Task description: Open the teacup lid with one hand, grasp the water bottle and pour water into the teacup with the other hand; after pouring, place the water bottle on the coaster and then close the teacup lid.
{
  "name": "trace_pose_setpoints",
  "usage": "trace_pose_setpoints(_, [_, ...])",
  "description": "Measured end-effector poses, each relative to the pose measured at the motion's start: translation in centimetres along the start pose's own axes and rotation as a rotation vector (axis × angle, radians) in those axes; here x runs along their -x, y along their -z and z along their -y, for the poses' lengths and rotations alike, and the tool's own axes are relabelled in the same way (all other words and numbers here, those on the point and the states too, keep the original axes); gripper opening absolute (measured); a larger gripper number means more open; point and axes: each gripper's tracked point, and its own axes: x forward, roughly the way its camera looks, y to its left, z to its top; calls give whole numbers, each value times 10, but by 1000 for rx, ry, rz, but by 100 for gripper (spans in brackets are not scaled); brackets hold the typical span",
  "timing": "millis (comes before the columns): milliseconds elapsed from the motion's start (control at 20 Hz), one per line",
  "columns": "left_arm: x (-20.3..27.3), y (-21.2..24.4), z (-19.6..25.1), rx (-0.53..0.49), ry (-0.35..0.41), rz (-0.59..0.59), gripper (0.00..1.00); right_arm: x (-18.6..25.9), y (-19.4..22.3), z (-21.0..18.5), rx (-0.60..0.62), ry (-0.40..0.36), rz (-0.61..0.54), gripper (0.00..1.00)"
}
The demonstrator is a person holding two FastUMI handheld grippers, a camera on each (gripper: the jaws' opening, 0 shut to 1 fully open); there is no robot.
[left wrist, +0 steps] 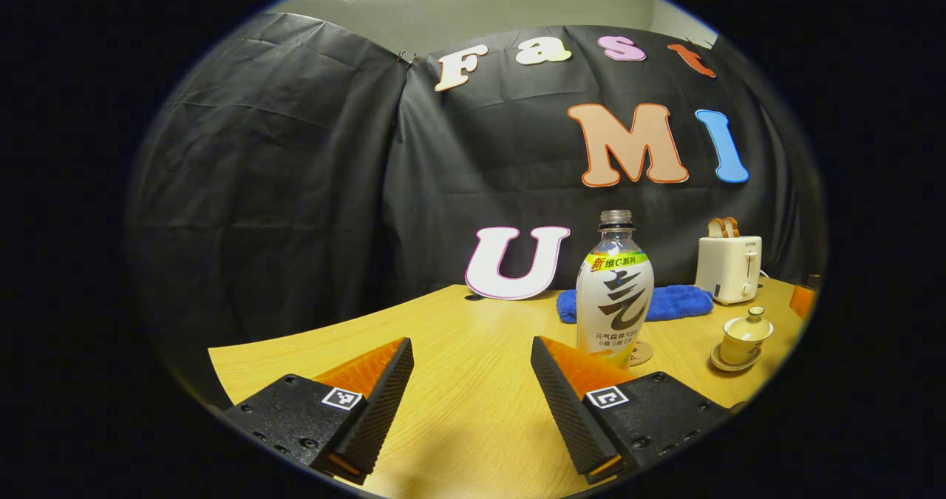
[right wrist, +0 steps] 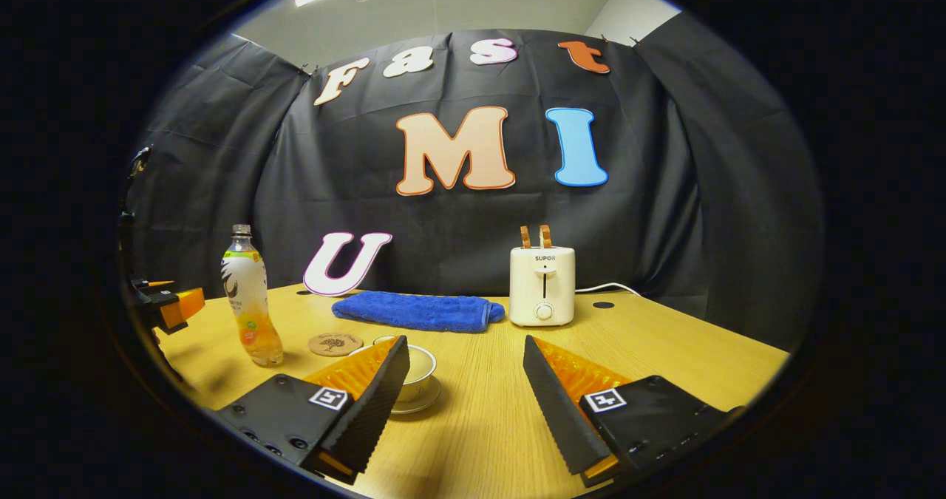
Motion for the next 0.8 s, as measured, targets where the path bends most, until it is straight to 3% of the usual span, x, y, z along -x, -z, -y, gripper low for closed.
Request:
trace_pose_setpoints(750, [2, -1, 0, 0, 3, -2, 94, -2, 0, -4, -1, -30, 0, 94])
trace_pose_setpoints(800, [3, -1, -1, 0, 2, -2, 94, -1, 1, -6, -1, -39, 0, 99])
